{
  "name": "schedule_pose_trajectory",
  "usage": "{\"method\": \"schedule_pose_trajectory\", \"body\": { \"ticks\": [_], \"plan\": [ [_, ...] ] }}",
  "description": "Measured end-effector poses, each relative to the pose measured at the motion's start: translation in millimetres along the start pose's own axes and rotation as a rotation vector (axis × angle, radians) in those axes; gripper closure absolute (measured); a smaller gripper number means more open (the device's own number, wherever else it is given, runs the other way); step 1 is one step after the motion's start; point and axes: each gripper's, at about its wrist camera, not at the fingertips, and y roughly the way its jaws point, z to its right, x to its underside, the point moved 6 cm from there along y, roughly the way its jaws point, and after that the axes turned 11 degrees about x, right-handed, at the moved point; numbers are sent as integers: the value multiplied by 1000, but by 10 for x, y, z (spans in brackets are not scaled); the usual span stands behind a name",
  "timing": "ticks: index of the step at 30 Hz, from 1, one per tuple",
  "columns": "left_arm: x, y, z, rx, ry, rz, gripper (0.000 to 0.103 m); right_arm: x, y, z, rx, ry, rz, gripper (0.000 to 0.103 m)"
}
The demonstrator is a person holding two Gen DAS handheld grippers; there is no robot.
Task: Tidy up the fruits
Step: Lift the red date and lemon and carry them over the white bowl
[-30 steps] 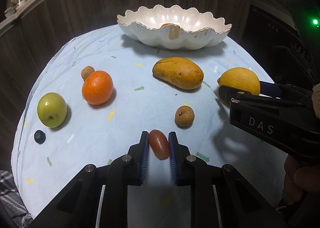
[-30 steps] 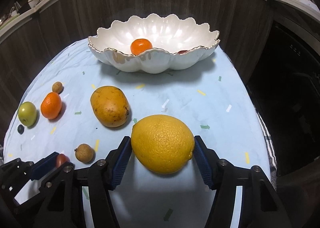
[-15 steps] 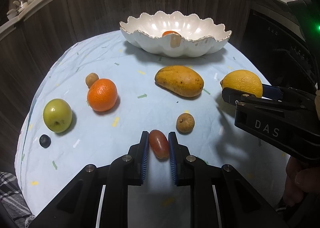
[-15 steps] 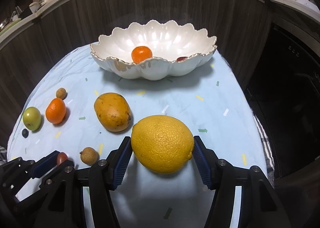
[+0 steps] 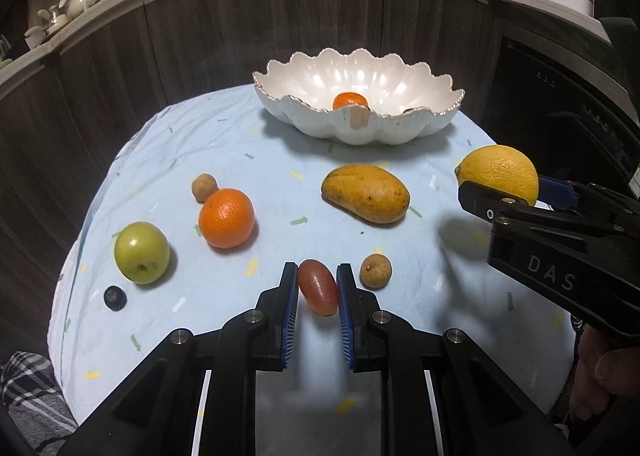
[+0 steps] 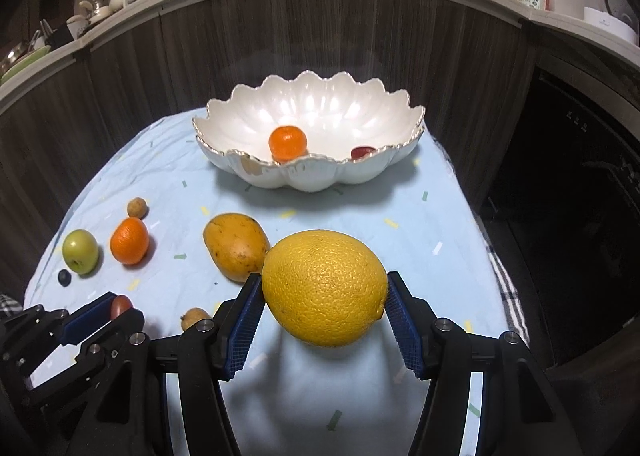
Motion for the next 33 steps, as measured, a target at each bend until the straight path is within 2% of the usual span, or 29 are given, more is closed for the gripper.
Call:
{"method": "schedule_pose_trajectory", "body": {
  "ticks": [17, 33],
  "plan": [
    [-338, -158, -36, -34, 3, 45, 83, -271, -239, 35, -9, 16, 59, 42],
    [-828, -134, -110, -51, 3, 85, 83, -629, -222, 97, -6, 43, 97, 42]
  ]
}}
